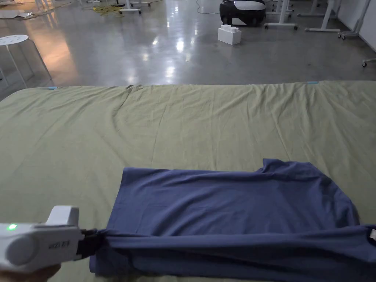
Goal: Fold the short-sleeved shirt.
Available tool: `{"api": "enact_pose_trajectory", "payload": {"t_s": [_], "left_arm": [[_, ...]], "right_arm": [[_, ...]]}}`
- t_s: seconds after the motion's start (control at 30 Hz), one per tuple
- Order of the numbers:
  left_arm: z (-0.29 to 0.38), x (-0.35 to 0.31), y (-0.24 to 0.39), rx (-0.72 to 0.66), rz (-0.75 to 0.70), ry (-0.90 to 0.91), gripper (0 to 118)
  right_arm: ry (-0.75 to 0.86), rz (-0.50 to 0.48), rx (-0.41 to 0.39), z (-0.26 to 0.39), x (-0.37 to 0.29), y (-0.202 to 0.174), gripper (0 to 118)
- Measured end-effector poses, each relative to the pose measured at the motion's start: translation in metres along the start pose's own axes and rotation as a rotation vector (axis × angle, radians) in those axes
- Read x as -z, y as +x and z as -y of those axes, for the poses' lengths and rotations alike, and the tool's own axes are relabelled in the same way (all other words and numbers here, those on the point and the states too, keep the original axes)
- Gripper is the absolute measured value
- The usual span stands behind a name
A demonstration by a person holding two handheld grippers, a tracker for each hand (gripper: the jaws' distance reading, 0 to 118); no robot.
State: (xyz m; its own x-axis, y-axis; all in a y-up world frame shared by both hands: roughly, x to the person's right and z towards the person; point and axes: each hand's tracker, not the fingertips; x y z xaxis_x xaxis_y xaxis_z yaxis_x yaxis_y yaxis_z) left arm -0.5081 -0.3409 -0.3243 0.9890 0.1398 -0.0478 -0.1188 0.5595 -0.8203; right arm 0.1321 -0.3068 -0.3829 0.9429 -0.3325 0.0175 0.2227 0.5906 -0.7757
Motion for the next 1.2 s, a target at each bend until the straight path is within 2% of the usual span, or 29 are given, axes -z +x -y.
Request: {"api": "enact_pose_trajectory", "payload": {"t_s": [0.07,0.2,0.23,0.27,0.3,0.33,0.37,0.4,0.43,0.5,0.63,0.7,0.77,0.83,0.93,1.0,1.03,1.1,1.13,1.2], "left_arm": [[-0.017,0.031,0.000,-0.041,0.004,-0.059,7],[-0.032,0.067,0.011,0.030,-0.057,-0.083,8],[-0.033,0.070,0.012,0.051,-0.059,-0.084,10],[-0.032,0.072,0.015,0.076,-0.061,-0.076,20],[-0.032,0.075,0.015,0.085,-0.067,-0.079,36],[-0.031,0.076,0.015,0.096,-0.079,-0.080,55],[-0.028,0.074,0.014,0.108,-0.095,-0.074,79],[-0.025,0.069,0.012,0.116,-0.104,-0.068,85],[-0.023,0.062,0.008,0.130,-0.074,-0.058,85],[-0.019,0.031,0.008,0.178,0.001,0.011,85],[-0.005,-0.059,0.020,0.277,-0.040,0.235,85],[0.006,-0.111,0.035,0.354,-0.019,0.307,85],[0.024,-0.157,0.049,0.385,-0.049,0.397,85],[0.047,-0.202,0.063,0.349,-0.028,0.498,85],[0.081,-0.246,0.080,0.271,-0.033,0.664,84],[0.105,-0.263,0.096,0.244,-0.166,0.810,84],[0.112,-0.270,0.103,0.225,-0.212,0.828,84],[0.125,-0.276,0.105,0.214,-0.222,0.893,80],[0.133,-0.283,0.109,0.201,-0.222,0.921,76],[0.142,-0.289,0.115,0.179,-0.254,0.960,61]], "right_arm": [[-0.049,0.055,-0.012,-0.009,0.039,-0.006,8],[-0.114,0.109,-0.019,0.002,0.092,-0.010,10],[-0.121,0.130,-0.023,0.008,0.097,-0.006,18],[-0.116,0.136,-0.023,0.014,0.101,-0.004,39],[-0.112,0.127,-0.021,0.019,0.102,-0.001,48],[-0.075,0.059,-0.006,0.024,0.099,0.003,55],[-0.060,0.025,0.008,0.022,0.094,0.007,70],[-0.067,0.014,0.022,0.021,0.087,0.007,80],[-0.078,0.018,0.021,0.020,0.077,0.008,85],[-0.030,0.026,-0.025,0.013,0.047,0.004,84],[0.170,0.059,-0.159,0.011,-0.033,-0.009,84],[0.261,0.026,-0.205,0.019,-0.076,-0.017,84],[0.324,0.008,-0.217,0.033,-0.113,-0.027,84],[0.415,-0.026,-0.257,0.054,-0.149,-0.040,84],[0.554,0.009,-0.337,0.089,-0.186,-0.068,85],[0.628,0.026,-0.407,0.111,-0.203,-0.087,85],[0.641,0.041,-0.421,0.122,-0.207,-0.095,84],[0.702,0.059,-0.496,0.140,-0.218,-0.112,77],[0.734,0.068,-0.536,0.148,-0.224,-0.120,68],[0.728,0.062,-0.529,0.160,-0.227,-0.120,34]]}}
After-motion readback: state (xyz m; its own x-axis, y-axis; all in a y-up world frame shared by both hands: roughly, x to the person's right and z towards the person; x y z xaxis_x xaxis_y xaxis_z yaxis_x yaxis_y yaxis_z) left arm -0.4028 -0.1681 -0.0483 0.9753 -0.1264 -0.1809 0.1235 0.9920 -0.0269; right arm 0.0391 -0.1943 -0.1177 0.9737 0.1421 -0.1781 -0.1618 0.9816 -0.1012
